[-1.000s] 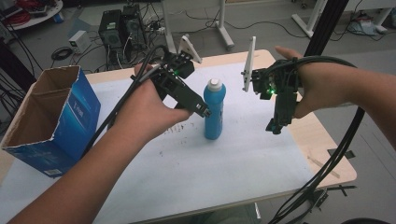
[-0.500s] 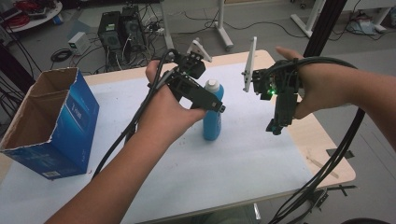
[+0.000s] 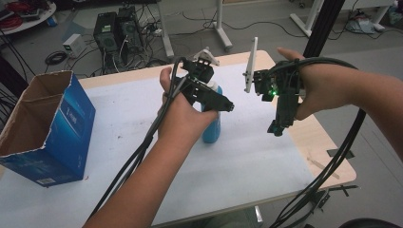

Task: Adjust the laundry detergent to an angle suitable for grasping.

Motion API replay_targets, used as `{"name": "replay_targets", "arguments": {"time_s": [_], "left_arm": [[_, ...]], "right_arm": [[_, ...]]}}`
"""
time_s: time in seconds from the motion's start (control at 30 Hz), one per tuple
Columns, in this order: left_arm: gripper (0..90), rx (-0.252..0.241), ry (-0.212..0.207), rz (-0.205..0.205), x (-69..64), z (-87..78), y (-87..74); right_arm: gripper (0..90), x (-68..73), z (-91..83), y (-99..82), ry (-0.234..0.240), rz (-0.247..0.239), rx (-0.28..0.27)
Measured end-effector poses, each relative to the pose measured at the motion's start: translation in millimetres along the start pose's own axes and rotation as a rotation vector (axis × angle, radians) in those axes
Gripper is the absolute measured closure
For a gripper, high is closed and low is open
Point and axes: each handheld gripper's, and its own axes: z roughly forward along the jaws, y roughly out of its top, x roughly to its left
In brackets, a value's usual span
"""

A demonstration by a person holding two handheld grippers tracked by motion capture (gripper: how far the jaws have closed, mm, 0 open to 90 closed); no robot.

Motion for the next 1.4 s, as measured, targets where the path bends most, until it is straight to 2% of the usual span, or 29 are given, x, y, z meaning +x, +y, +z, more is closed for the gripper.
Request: {"name": "replay_targets", "arguments": {"time_s": [0.1, 0.23, 0.33, 0.73, 0.9, 0.97, 1.27, 1.4], "left_arm": [[1.7, -0.004, 0.005, -0.01, -1.0, 7.8, 0.1], [1.7, -0.018, 0.03, -0.009, -1.6, 17.1, -0.7], [1.7, -0.033, 0.044, -0.011, -0.8, 18.2, -0.2], [1.9, -0.026, 0.062, -0.019, -1.2, 24.6, -0.8], [4.0, -0.029, 0.072, -0.026, -1.7, 26.4, -0.1], [11.3, -0.027, 0.067, -0.019, -1.3, 26.1, 0.0], [11.8, -0.029, 0.074, -0.021, -2.8, 26.6, 0.3], [17.0, -0.03, 0.073, -0.019, -3.0, 26.2, 0.4]], "right_arm": [[3.3, 0.0, 0.4, 0.8, 0.0, -0.003, 0.001], [3.3, -0.6, 0.2, 0.8, -0.001, 0.001, 0.007], [3.3, -1.0, 0.4, 0.3, -0.001, 0.004, 0.003], [3.3, -2.0, 0.8, 1.7, 0.001, 0.003, 0.007], [3.3, -2.7, 0.6, 1.4, 0.002, 0.002, 0.002], [3.3, -3.0, 0.6, 1.3, 0.001, 0.004, 0.002], [3.3, -5.8, 2.1, 1.4, 0.004, 0.01, 0.004], [3.3, -5.9, 2.3, 1.9, 0.005, 0.005, 0.002]]}}
